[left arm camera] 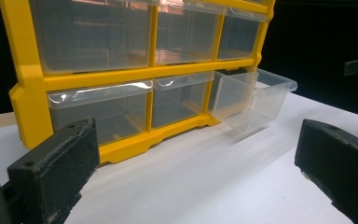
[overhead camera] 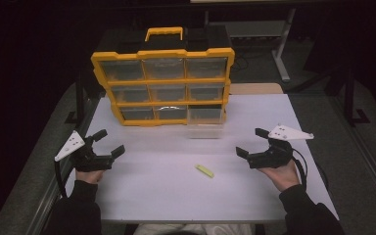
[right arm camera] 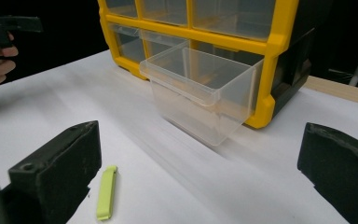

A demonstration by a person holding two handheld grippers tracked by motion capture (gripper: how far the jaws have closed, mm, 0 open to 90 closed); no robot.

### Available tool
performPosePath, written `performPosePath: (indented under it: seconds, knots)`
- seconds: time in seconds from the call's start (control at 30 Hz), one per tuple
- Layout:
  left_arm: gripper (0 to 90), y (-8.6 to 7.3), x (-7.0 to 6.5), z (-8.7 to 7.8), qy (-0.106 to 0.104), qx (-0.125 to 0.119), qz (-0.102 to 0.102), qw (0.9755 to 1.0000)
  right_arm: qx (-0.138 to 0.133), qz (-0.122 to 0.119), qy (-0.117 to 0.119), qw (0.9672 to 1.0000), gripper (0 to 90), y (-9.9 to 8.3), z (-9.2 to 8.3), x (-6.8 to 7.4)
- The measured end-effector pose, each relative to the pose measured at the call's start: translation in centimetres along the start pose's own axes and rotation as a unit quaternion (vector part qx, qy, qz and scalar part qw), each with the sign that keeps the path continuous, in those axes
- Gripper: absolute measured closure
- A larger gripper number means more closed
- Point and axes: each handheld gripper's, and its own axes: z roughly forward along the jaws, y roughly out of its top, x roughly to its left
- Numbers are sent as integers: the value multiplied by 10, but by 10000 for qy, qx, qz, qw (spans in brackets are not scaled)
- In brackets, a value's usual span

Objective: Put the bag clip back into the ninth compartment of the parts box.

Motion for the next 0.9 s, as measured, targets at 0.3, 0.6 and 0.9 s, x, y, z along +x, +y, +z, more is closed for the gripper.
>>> performPosePath:
  seconds: [0.3, 0.6, 0.9]
  knots:
    - [0, 0, 0, 1, -18, 24, -12, 10000, 225, -191, 177, 9994, 0, 10, 11, 6]
    - [0, 0, 0, 1, -16, 33, -5, 10000, 432, -266, 308, 9982, 0, 15, 21, 13]
    - [0, 0, 0, 1, -39, 10, -3, 10000, 743, -390, 493, 9952, 0, 18, 38, 22]
